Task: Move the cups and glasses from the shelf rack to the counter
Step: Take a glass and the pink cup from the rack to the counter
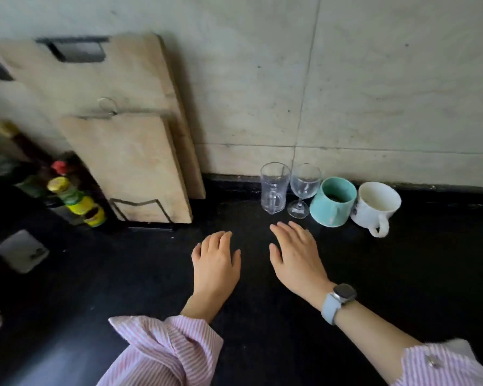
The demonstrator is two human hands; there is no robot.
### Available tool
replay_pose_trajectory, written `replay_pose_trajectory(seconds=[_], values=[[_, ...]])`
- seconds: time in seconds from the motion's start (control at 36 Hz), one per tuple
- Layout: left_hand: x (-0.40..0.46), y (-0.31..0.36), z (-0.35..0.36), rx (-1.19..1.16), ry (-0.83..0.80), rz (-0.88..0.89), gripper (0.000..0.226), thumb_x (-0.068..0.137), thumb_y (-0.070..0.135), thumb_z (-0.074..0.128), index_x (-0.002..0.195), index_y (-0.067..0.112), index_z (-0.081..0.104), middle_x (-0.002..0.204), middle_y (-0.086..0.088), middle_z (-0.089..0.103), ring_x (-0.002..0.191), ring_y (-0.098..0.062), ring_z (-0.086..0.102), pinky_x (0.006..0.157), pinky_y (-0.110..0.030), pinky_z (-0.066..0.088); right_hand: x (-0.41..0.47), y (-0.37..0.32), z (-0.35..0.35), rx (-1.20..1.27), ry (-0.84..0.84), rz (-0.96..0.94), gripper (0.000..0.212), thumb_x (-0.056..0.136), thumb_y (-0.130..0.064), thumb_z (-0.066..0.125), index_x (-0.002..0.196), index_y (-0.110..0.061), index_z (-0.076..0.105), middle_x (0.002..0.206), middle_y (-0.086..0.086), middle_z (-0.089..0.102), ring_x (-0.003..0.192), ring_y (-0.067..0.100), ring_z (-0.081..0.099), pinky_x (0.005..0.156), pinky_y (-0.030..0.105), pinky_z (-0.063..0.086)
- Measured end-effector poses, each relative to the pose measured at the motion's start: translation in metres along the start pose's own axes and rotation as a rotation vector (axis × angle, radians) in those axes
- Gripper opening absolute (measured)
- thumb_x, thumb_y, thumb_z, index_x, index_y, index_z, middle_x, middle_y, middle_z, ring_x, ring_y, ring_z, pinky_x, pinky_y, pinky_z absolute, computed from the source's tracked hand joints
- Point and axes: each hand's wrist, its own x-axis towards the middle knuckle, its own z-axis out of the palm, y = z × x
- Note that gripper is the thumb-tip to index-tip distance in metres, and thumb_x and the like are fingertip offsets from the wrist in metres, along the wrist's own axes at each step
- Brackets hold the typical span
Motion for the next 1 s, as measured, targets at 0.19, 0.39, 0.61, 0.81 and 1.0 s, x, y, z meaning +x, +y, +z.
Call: replay_pose_trajectory(seconds=[0.19,0.39,0.61,0.81,1.0], values=[[-0.121,-0.129,-0.127,0.229,0.195,-0.269,0.048,0.085,0.03,0.055,0.13,0.015,0.047,0.132,-0.004,0.054,0.125,-0.023,0.047,0.104,-0.046,0.035,-0.026,-0.182,0.029,0.016,-0.216,-0.343,0.047,0.096,-0.036,0.03,0.14,-0.019,0.034,0.152,0.001,0.032,0.143,0.021,0.015,0.117,0.049,0.011],[-0.35,-0.224,-0.244,0.319,0.386,-0.647,0.042,0.083,0.028,0.057,0.123,0.016,0.051,0.125,-0.005,0.059,0.117,-0.028,0.052,0.099,-0.048,0.039,-0.161,-0.385,0.047,0.091,-0.338,-0.749,0.047,0.096,-0.035,0.03,0.142,-0.02,0.031,0.152,0.0,0.031,0.143,0.02,0.017,0.117,0.047,0.01],[-0.649,-0.259,-0.317,0.4,0.484,-1.049,0.043,0.087,0.03,0.047,0.127,0.018,0.044,0.123,-0.004,0.055,0.114,-0.026,0.049,0.094,-0.039,0.038,-0.395,-0.558,0.068,0.294,-0.447,-1.155,0.04,0.093,-0.027,0.042,0.131,-0.015,0.046,0.134,0.005,0.052,0.126,0.024,0.042,0.104,0.036,0.031],[-0.856,-0.255,-0.355,0.458,0.601,-1.431,0.04,0.088,0.033,0.046,0.124,0.015,0.046,0.12,-0.008,0.057,0.111,-0.027,0.051,0.092,-0.041,0.041,-0.566,-0.665,0.083,0.36,-0.582,-1.556,0.037,0.091,-0.022,0.044,0.126,-0.013,0.05,0.128,0.005,0.056,0.121,0.024,0.047,0.101,0.039,0.039],[-1.002,-0.267,-0.376,0.48,0.7,-1.731,0.038,0.089,0.033,0.046,0.124,0.017,0.048,0.122,-0.007,0.058,0.113,-0.026,0.051,0.093,-0.039,0.04,-0.701,-0.76,0.105,0.333,-0.656,-1.794,0.032,0.09,-0.026,0.044,0.118,-0.015,0.055,0.121,0.008,0.06,0.112,0.028,0.052,0.09,0.039,0.042]])
